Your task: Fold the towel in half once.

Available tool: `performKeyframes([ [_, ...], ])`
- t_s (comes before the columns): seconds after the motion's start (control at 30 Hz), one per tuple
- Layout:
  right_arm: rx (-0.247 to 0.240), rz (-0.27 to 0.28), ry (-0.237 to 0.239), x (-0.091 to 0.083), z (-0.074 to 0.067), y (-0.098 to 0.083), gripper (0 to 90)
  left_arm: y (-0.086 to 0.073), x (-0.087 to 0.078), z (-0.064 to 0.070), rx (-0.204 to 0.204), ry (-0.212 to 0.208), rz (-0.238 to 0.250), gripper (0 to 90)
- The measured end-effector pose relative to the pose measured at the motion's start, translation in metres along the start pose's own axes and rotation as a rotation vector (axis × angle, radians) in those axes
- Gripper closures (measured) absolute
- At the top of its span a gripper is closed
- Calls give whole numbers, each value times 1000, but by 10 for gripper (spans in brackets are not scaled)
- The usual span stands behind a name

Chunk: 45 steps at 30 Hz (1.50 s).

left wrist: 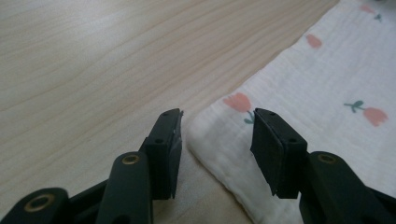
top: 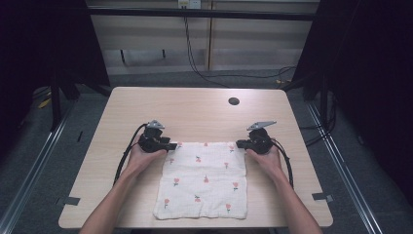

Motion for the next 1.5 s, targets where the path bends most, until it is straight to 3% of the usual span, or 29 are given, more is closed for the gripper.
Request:
performKeyframes([
  [0.17,4,32,3,-5,-1,4,848,0,-1,0,-3,-22,3,572],
  [0.23,3,47,10,-4,-3,8,848,-1,-1,-2,42,-1,-5,615],
  [0.3,-4,46,17,-4,-5,9,848,0,0,-2,25,-21,6,652],
  [0.37,-8,40,32,-1,-10,10,848,0,0,-1,37,-16,6,725],
  [0.5,-5,34,38,1,-12,7,846,1,1,-1,46,-18,0,759],
  [0.53,3,30,38,1,-13,4,842,0,1,-2,48,-1,-3,815],
  [0.6,9,39,37,-1,-12,4,843,0,1,-2,33,-26,5,854],
  [0.9,10,79,46,-13,-13,10,847,2,-6,-3,10,-52,26,865],
  [0.93,9,89,46,-15,-13,12,848,4,-12,-1,-10,-76,47,866],
  [1.13,23,132,48,-26,-13,17,847,12,-28,-1,-30,-97,110,865],
  [1.5,29,187,53,-35,-12,25,847,23,-46,1,-43,-116,181,867],
])
Point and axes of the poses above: each handheld gripper's, and its own axes: x roughly forward along the jaws, y roughly out of its top, z roughly to its right, the point moved 8 cm from there along x, roughly forward along the jaws, and after that the axes turned 9 degrees about y, right-handed, at the moved point
